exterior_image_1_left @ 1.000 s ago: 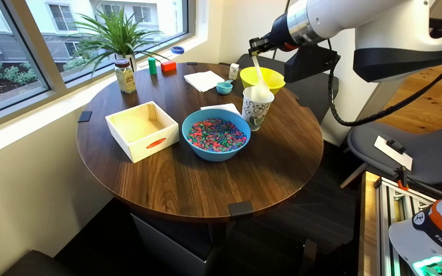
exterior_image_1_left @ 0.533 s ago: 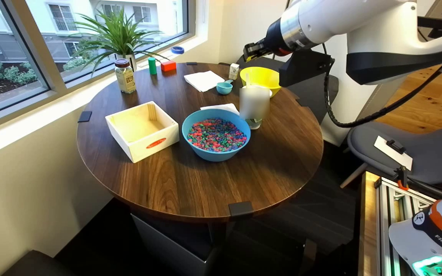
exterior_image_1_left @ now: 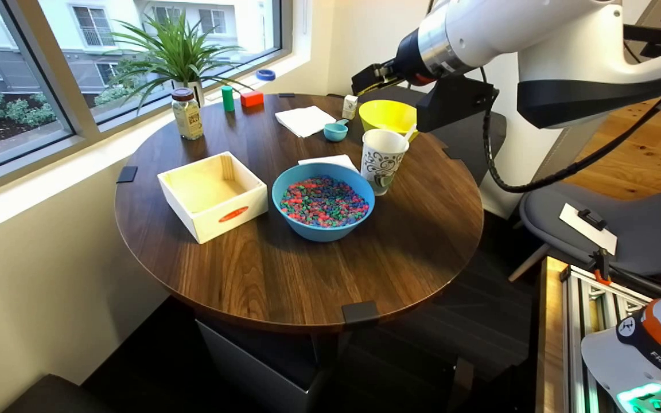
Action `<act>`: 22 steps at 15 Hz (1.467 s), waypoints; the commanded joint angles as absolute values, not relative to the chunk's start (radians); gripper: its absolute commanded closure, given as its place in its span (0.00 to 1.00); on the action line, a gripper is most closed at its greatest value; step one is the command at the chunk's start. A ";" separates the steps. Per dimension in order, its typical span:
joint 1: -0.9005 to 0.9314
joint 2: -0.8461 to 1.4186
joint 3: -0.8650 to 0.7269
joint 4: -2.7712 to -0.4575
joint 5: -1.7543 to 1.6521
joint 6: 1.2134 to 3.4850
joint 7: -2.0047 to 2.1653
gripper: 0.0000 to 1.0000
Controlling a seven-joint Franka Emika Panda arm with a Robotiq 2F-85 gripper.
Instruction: Pick the white spoon up and place it inside the cup
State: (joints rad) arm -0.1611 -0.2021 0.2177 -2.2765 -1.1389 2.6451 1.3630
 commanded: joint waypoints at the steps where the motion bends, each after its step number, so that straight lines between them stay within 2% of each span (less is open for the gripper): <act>1: -0.154 -0.220 0.209 -2.296 -1.099 2.658 1.340 0.00; 9: 0.008 -0.331 0.030 -2.376 -0.578 2.627 0.893 0.00; 14: -0.014 -0.390 0.041 -2.360 -0.271 2.491 0.638 0.00; 19: -0.053 -0.423 0.058 -2.339 -0.182 2.363 0.579 0.00; 22: -0.074 -0.412 0.072 -2.334 -0.190 2.393 0.583 0.00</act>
State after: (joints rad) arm -0.0427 -0.4113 0.0446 -2.3357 -0.2090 2.3933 0.5975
